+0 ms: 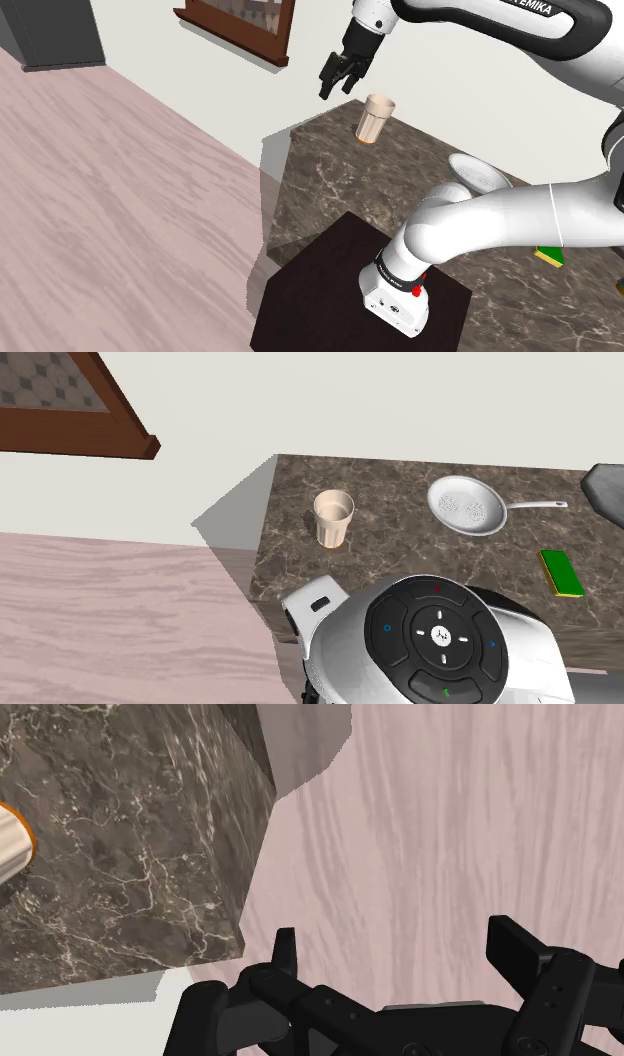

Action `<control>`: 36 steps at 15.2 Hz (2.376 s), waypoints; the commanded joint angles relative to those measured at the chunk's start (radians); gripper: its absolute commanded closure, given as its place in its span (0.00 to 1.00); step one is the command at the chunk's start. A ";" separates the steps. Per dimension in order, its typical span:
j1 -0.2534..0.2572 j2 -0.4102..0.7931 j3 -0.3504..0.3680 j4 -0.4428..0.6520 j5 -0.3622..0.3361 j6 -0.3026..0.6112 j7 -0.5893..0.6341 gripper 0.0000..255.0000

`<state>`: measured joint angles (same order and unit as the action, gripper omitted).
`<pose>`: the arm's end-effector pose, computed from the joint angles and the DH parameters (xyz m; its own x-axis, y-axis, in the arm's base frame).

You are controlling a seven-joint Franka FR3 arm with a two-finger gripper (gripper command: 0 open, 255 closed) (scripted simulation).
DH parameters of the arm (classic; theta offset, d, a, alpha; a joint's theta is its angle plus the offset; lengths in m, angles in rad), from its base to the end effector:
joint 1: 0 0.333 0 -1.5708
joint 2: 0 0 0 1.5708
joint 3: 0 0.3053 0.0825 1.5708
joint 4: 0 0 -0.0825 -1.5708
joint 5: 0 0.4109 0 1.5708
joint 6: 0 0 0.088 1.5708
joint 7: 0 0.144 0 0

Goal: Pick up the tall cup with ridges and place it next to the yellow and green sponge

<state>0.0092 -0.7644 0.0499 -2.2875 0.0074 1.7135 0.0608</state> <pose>0.3678 0.0264 0.5873 0.9818 -0.0109 0.1899 -0.0141 -0.9998 0.0156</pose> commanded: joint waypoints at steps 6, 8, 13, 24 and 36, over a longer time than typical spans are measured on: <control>-0.028 -0.013 -0.108 -0.051 -0.065 0.036 -0.137 0.00; -0.040 -0.009 -0.153 -0.063 -0.092 0.052 -0.191 0.00; -0.068 0.026 -0.265 -0.071 -0.156 0.100 -0.328 0.00; -0.090 0.215 -0.524 0.025 -0.238 0.223 -0.634 0.00; -0.073 0.355 -0.652 0.027 -0.224 0.373 -0.761 0.00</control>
<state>-0.0642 -0.4146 -0.5985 -2.2544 -0.2173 2.0745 -0.6992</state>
